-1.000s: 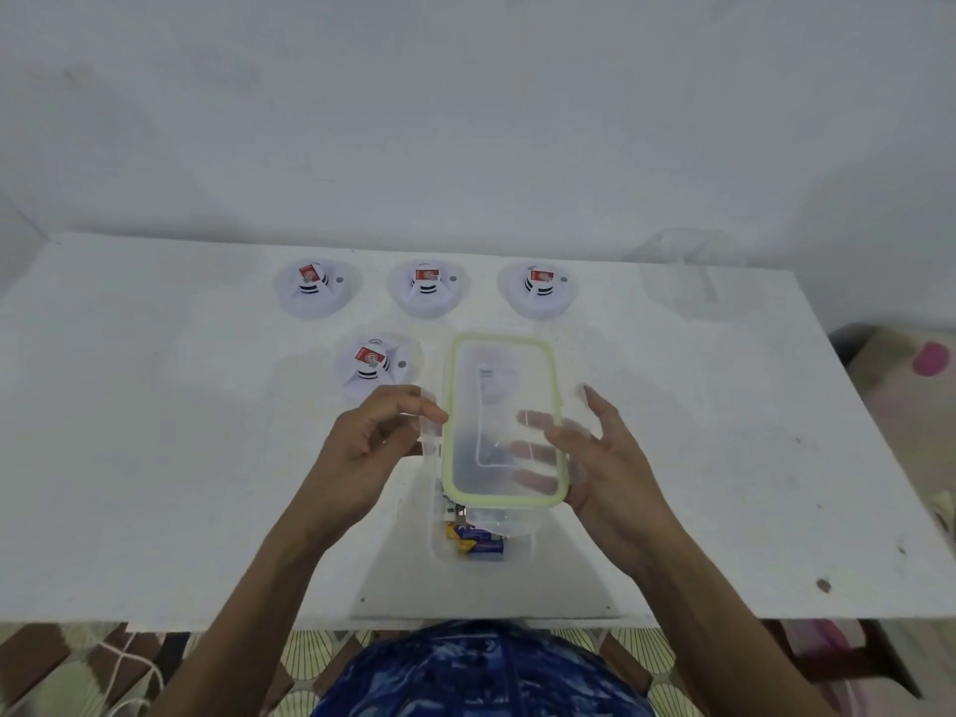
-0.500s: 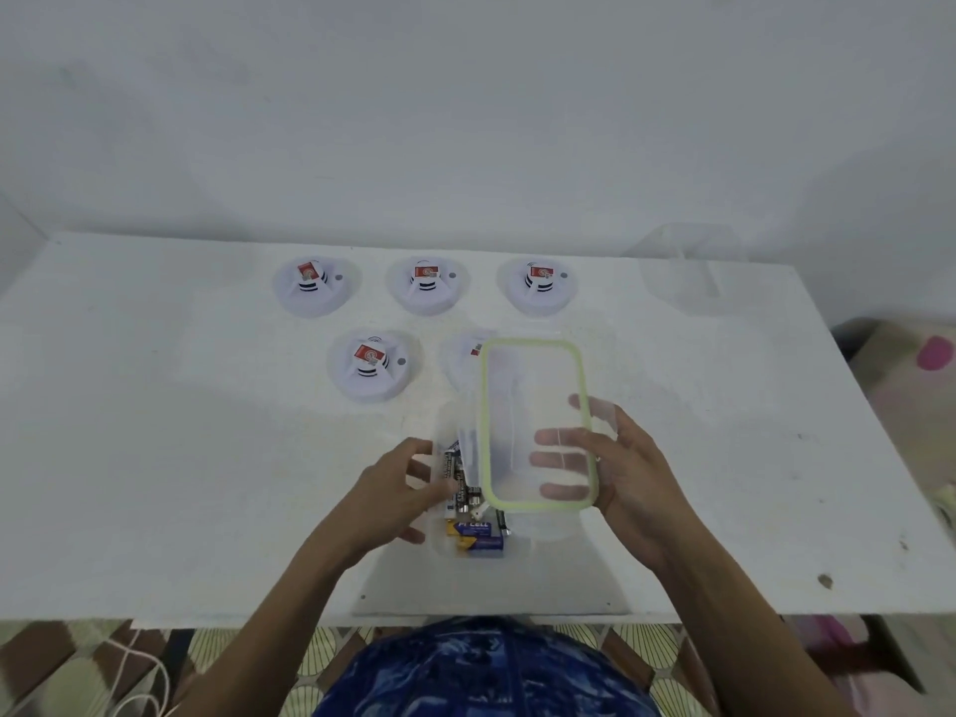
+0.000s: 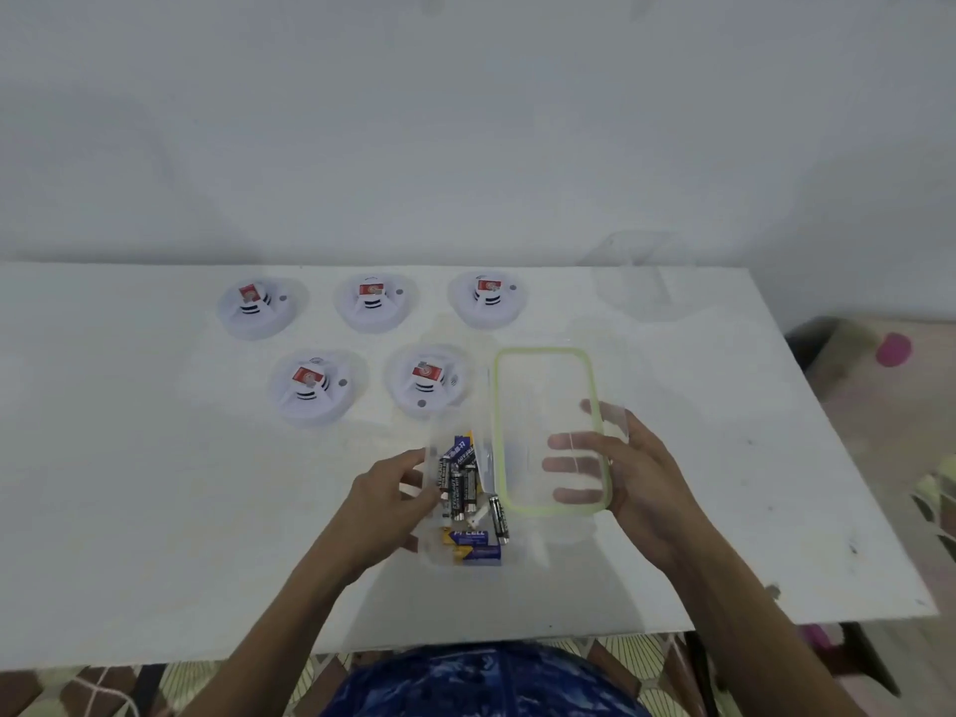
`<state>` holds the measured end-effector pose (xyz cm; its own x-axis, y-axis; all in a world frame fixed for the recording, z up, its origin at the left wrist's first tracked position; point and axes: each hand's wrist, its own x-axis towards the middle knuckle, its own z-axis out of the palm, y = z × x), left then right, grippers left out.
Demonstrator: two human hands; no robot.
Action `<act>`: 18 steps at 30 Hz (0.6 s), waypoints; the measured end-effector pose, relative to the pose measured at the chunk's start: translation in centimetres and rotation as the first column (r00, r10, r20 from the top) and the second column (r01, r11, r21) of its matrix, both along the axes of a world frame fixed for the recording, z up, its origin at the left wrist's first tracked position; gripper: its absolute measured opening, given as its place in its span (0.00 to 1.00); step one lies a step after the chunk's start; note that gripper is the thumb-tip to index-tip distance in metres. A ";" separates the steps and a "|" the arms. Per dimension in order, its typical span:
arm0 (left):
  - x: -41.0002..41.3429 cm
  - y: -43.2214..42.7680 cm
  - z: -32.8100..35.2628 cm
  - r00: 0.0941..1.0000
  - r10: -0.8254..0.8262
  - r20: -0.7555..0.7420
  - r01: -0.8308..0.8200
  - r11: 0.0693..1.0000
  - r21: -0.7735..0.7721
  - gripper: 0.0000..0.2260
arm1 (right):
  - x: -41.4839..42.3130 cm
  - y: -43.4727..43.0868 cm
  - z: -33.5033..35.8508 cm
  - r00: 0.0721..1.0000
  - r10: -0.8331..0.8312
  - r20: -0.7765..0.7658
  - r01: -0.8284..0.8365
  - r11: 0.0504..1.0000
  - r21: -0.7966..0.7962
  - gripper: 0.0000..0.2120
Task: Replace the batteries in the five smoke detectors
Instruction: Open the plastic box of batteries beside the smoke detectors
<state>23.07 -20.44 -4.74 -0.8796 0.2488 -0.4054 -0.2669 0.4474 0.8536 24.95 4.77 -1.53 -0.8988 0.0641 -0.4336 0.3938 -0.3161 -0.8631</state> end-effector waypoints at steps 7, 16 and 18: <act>-3.4 8.9 1.8 0.998 -0.011 -0.061 0.014 0.998 0.054 0.15 | -1.4 9.4 1.7 0.995 -0.091 -0.037 0.093 0.995 0.041 0.17; -9.7 14.5 1.0 0.994 0.102 -0.030 -0.098 0.989 0.110 0.15 | -6.3 17.6 2.2 0.977 -0.174 -0.121 0.185 0.979 0.084 0.12; -11.6 16.2 0.7 0.991 0.125 -0.046 -0.121 0.989 0.088 0.17 | -8.2 20.0 2.5 0.967 -0.204 -0.151 0.219 0.971 0.093 0.10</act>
<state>11.47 -4.27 -4.01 -0.9246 0.1689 -0.3415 -0.2708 0.3391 0.9009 16.79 24.79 0.98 -0.9107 0.2989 -0.2850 0.2015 -0.2809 -0.9383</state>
